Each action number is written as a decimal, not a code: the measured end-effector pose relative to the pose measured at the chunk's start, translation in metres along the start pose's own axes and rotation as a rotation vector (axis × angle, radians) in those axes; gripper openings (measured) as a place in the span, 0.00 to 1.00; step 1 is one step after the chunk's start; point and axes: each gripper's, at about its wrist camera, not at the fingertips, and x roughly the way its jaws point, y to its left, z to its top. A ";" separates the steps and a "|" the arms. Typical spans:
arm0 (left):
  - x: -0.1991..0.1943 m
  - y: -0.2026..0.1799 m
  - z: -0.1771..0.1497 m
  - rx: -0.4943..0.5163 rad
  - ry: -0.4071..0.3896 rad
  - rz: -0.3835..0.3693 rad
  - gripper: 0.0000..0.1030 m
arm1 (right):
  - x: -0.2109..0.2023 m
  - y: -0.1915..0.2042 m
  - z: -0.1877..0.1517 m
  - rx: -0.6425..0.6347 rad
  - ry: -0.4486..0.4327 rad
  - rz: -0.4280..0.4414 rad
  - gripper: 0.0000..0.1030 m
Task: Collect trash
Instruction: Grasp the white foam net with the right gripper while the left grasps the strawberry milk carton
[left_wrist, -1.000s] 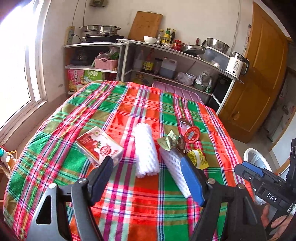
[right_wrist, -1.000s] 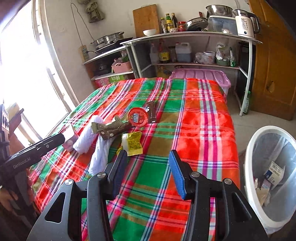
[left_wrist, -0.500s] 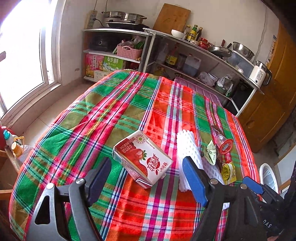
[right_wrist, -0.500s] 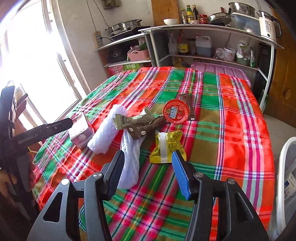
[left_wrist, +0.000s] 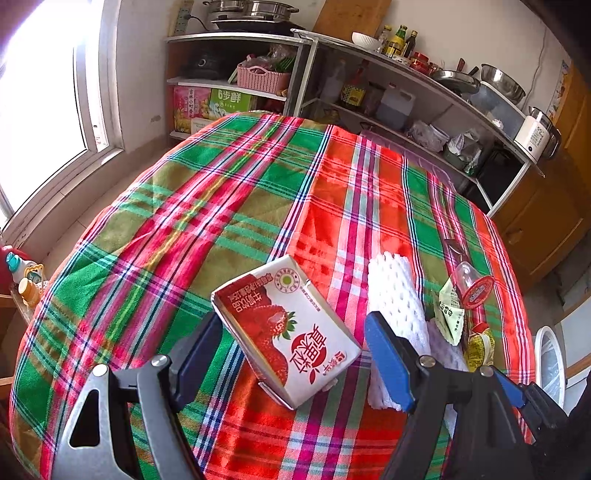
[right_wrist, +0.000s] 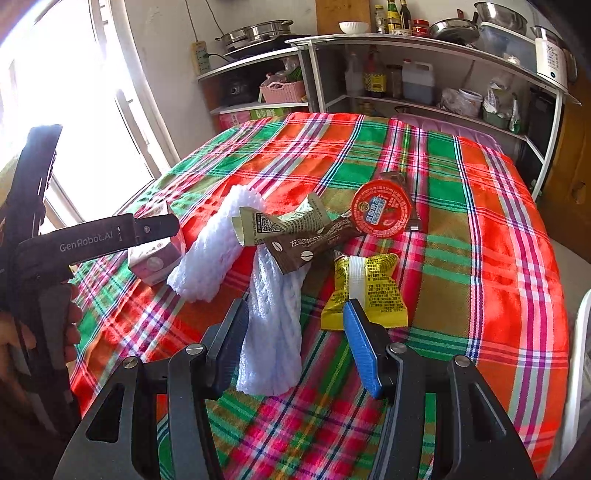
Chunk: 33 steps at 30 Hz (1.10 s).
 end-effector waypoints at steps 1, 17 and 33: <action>0.003 -0.002 -0.001 0.005 0.009 0.006 0.78 | 0.002 0.001 0.000 0.000 0.006 0.002 0.53; 0.003 0.010 -0.006 0.007 -0.010 0.065 0.64 | 0.006 0.005 -0.002 -0.019 0.008 -0.011 0.46; -0.013 0.012 -0.016 0.007 -0.052 0.052 0.57 | -0.007 0.005 -0.012 -0.013 -0.008 0.055 0.23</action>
